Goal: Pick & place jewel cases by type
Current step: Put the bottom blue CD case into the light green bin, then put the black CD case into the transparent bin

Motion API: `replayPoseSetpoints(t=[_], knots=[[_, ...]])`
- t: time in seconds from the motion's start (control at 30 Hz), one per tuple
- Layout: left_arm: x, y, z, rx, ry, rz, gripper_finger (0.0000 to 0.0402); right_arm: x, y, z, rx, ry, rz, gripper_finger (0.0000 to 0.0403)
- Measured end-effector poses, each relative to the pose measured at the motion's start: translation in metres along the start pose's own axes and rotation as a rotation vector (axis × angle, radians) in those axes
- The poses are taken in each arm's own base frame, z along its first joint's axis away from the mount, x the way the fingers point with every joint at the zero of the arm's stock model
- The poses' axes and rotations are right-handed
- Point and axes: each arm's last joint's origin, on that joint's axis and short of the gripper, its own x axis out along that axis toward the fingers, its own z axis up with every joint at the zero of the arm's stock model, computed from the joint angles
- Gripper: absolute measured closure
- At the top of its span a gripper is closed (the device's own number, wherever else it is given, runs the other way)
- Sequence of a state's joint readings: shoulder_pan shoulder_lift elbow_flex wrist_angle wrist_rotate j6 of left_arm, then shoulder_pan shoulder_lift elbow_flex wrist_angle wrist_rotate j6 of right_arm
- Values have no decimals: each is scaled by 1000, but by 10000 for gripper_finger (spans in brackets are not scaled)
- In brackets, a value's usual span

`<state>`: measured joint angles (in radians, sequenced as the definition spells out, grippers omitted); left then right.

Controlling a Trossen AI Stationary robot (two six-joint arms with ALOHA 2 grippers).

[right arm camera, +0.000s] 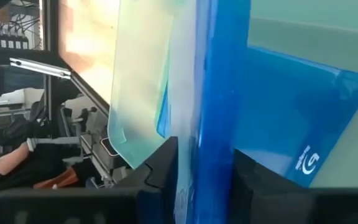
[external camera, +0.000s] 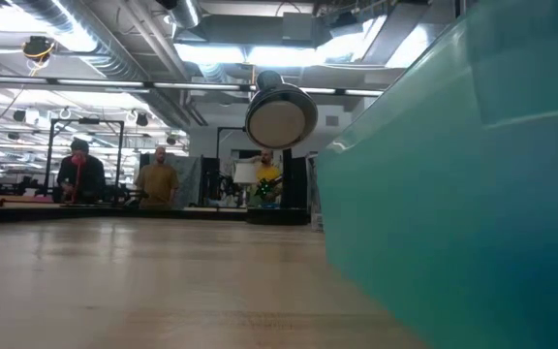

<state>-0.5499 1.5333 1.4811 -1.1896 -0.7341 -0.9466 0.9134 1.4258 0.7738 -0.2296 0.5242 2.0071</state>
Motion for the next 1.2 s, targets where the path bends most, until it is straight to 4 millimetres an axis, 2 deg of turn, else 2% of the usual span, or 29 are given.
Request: replayPoseSetpoints(t=[0.17, 0.5, 0.6, 0.77, 0.87, 1.0, 1.1, 1.2], knots=[[0, 0, 0, 0, 0, 0, 304, 0, 4, -1, -28, 10, 36, 264], [0, 0, 0, -1, -5, 2, 304, -4, 5, -2, -21, 82, 19, 138], [0, 0, 0, -3, -8, 2, 304, -10, 6, 0, -17, 104, 11, 124], [2, -2, 0, 2, -6, 7, 304, -21, 12, 7, -25, 145, -29, 128], [4, -4, -1, 5, -3, 9, 304, -38, 23, 11, -87, 186, -149, 135], [7, -7, -2, 8, 2, 10, 304, -74, 39, 21, -168, 187, -375, 143], [9, -10, -3, 11, 2, 14, 304, -106, 54, 32, -227, 139, -503, 150], [12, -13, -4, 20, 6, 23, 304, -129, 55, 47, -304, 25, -634, 157]])
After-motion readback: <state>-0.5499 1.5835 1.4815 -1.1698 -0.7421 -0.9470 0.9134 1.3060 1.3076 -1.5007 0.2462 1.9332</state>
